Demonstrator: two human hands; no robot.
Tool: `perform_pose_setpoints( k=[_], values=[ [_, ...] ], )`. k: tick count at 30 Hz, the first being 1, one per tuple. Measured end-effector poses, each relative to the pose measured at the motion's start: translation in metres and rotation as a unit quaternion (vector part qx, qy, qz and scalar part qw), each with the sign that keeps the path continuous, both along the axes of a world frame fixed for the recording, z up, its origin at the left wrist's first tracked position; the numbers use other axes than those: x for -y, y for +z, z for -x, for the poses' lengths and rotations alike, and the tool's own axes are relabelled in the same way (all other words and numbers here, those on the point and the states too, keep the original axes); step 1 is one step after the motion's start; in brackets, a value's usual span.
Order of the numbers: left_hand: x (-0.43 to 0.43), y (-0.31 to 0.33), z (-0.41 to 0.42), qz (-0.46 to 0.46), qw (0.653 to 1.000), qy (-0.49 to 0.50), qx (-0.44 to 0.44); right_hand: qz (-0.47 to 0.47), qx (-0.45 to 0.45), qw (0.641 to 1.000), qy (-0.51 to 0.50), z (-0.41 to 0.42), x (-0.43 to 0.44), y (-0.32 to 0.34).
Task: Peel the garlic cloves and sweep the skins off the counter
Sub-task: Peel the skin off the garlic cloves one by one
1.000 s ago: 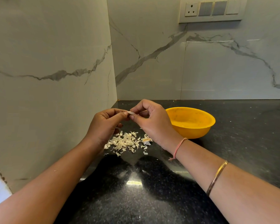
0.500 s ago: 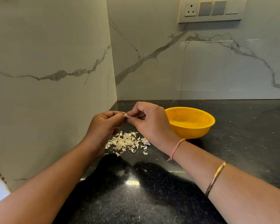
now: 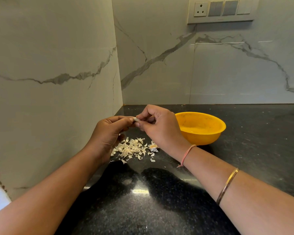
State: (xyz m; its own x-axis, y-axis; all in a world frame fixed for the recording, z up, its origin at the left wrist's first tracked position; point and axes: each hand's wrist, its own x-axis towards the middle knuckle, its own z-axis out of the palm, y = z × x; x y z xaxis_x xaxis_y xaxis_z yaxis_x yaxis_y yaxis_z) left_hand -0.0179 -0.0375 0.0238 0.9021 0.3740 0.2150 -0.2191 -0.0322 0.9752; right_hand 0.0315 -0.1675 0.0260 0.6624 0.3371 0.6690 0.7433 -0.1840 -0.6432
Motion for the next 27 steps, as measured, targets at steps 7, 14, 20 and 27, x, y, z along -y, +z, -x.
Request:
perform_pose_setpoints(
  k=[7,14,20,27],
  values=[
    [0.0016,-0.0006,-0.0001,0.008,1.0,0.002,-0.008,0.005,0.004,1.0,-0.003,-0.0004,-0.0031,-0.0043],
    [0.0026,0.0,-0.0005,0.019,1.0,-0.002,-0.004,-0.065,-0.102,0.991,0.06,-0.0023,-0.0034,-0.0035],
    [0.0007,-0.0005,-0.001,-0.004,1.0,0.02,-0.003,-0.167,-0.281,0.929,0.177,-0.001,0.0022,-0.0006],
    [0.0008,0.0,0.0,-0.001,0.999,0.033,-0.02,-0.175,-0.302,0.918,0.187,-0.0015,0.0026,-0.0004]
  ],
)
